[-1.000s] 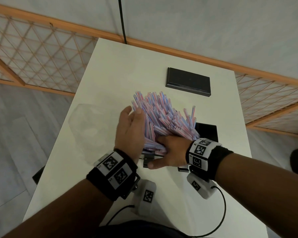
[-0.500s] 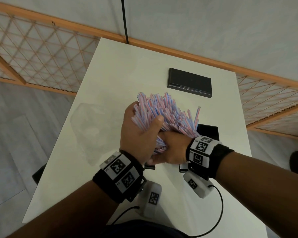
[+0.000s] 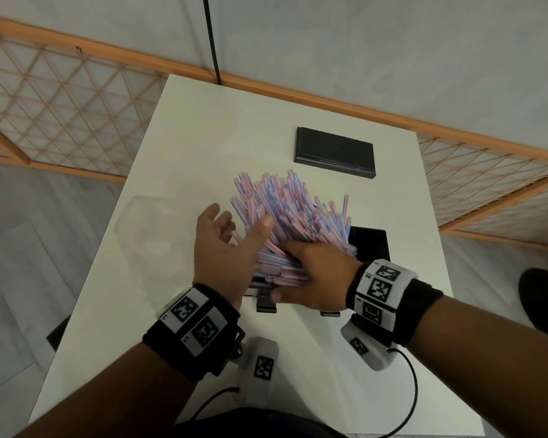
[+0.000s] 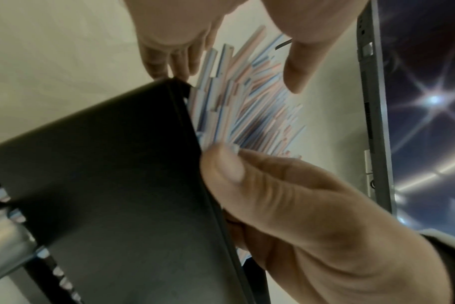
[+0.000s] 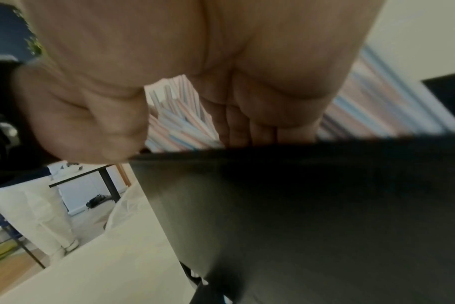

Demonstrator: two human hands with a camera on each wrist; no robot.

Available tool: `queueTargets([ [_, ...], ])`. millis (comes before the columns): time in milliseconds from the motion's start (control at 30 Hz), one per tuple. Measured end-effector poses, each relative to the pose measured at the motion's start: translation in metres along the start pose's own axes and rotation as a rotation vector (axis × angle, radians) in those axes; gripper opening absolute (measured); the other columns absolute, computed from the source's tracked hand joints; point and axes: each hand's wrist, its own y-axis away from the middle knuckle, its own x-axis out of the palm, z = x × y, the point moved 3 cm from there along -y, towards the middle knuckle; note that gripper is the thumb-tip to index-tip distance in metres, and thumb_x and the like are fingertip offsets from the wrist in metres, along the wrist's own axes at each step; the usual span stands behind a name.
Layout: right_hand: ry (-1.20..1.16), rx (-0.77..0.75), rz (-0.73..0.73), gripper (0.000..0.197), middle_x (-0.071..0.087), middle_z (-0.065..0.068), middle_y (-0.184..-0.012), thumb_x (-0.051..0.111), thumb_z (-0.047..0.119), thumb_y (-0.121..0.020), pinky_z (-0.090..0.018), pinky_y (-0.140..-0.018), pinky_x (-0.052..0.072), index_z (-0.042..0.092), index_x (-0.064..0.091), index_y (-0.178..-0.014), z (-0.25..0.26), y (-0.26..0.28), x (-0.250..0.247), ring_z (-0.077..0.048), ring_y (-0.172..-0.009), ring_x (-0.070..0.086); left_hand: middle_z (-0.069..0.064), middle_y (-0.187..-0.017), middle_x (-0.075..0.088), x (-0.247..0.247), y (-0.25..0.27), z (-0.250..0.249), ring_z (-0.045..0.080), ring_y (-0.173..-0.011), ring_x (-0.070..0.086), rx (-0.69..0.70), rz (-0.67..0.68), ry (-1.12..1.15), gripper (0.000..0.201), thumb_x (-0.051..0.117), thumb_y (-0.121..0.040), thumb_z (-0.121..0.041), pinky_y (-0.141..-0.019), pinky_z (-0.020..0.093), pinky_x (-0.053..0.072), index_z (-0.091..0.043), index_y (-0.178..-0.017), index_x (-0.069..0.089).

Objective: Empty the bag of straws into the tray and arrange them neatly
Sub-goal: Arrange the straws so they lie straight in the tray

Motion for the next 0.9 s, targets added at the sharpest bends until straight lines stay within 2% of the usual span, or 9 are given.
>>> queueTargets([
  [100, 0.002, -0.028, 0.018, 0.06, 0.064, -0.001, -0.127, 0.069, 0.051, -0.086, -0.037, -0.099, 0.048, 0.02, 0.053, -0.134, 0.0, 0.015, -0.007, -0.022, -0.115, 0.06, 0.007, -0.141, 0.06, 0.002, 0.004, -0.006, 0.02, -0.131, 0.059, 0.045, -0.003, 0.014, 0.108, 0.083, -0.055, -0.055, -0.109, 0.049, 0.049, -0.019, -0.147, 0.039],
  [233, -0.048, -0.013, -0.004, 0.049, 0.069, 0.003, -0.111, 0.069, 0.042, -0.089, -0.03, -0.089, 0.052, 0.022, 0.056, -0.132, -0.005, 0.036, -0.014, -0.015, -0.092, 0.065, 0.008, -0.121, 0.07, 0.013, 0.003, 0.002, 0.026, -0.112, 0.07, 0.048, 0.095, -0.064, 0.078, 0.081, -0.066, -0.049, -0.096, 0.057, 0.056, -0.018, -0.131, 0.053],
  [367, -0.048, -0.008, 0.054, 0.057, 0.059, 0.009, -0.138, 0.068, 0.038, -0.091, -0.029, -0.109, 0.04, 0.026, 0.049, -0.144, -0.02, 0.049, -0.008, -0.01, -0.126, 0.053, 0.0, -0.119, 0.071, 0.015, 0.007, 0.006, 0.021, -0.111, 0.071, 0.046, 0.078, -0.073, 0.076, 0.077, -0.068, -0.051, -0.097, 0.053, 0.057, -0.021, -0.132, 0.05],
  [467, -0.12, 0.06, -0.031, 0.036, 0.07, 0.003, -0.112, 0.074, 0.032, -0.086, -0.036, -0.097, 0.05, 0.021, 0.067, -0.12, -0.04, 0.058, -0.003, -0.016, -0.105, 0.065, -0.003, -0.119, 0.07, 0.016, 0.008, 0.005, 0.016, -0.111, 0.07, 0.074, 0.065, -0.074, 0.071, 0.074, -0.071, -0.052, -0.098, 0.049, 0.057, -0.022, -0.13, 0.048],
  [533, -0.081, 0.152, -0.112, 0.03, 0.07, 0.003, -0.091, 0.071, 0.046, -0.082, -0.038, -0.084, 0.053, 0.02, 0.067, -0.096, -0.051, 0.061, 0.001, -0.018, -0.088, 0.066, -0.008, -0.115, 0.07, 0.018, 0.007, 0.005, 0.011, -0.106, 0.071, 0.077, 0.07, -0.097, 0.056, 0.071, -0.075, -0.05, -0.098, 0.048, 0.057, -0.032, -0.123, 0.05],
  [600, 0.004, 0.174, -0.092, 0.053, 0.067, 0.004, -0.089, 0.046, 0.072, -0.078, -0.038, -0.081, 0.052, 0.021, 0.059, -0.087, -0.053, 0.057, 0.011, -0.019, -0.086, 0.063, -0.014, -0.112, 0.069, 0.018, 0.005, 0.006, 0.011, -0.107, 0.07, 0.081, 0.058, -0.134, 0.046, 0.07, -0.075, -0.053, -0.099, 0.049, 0.056, -0.043, -0.116, 0.049],
  [667, 0.054, 0.15, -0.052, 0.058, 0.065, 0.004, -0.101, 0.027, 0.076, -0.077, -0.038, -0.088, 0.05, 0.026, 0.052, -0.089, -0.051, 0.049, 0.027, -0.023, -0.099, 0.061, -0.016, -0.113, 0.068, 0.02, 0.003, 0.006, 0.013, -0.109, 0.069, 0.096, 0.041, -0.153, 0.051, 0.068, -0.072, -0.059, -0.1, 0.049, 0.055, -0.044, -0.117, 0.049],
  [767, 0.025, 0.144, -0.087, 0.035, 0.06, 0.0, -0.111, 0.04, 0.057, -0.095, -0.038, -0.089, 0.048, 0.026, 0.054, -0.102, -0.044, 0.04, 0.036, -0.026, -0.107, 0.057, -0.013, -0.117, 0.067, 0.024, 0.001, 0.003, 0.013, -0.11, 0.068, 0.11, 0.03, -0.164, 0.06, 0.069, -0.075, -0.058, -0.099, 0.046, 0.056, -0.034, -0.125, 0.047],
  [900, -0.13, 0.11, -0.161, 0.023, 0.058, 0.008, -0.079, 0.059, 0.043, -0.093, -0.03, -0.073, 0.045, 0.021, 0.06, -0.089, -0.04, 0.048, 0.027, -0.02, -0.078, 0.057, -0.006, -0.117, 0.067, 0.023, -0.001, 0.0, 0.016, -0.108, 0.069, 0.088, -0.004, -0.132, 0.07, 0.072, -0.078, -0.05, -0.096, 0.043, 0.058, -0.017, -0.134, 0.046],
])
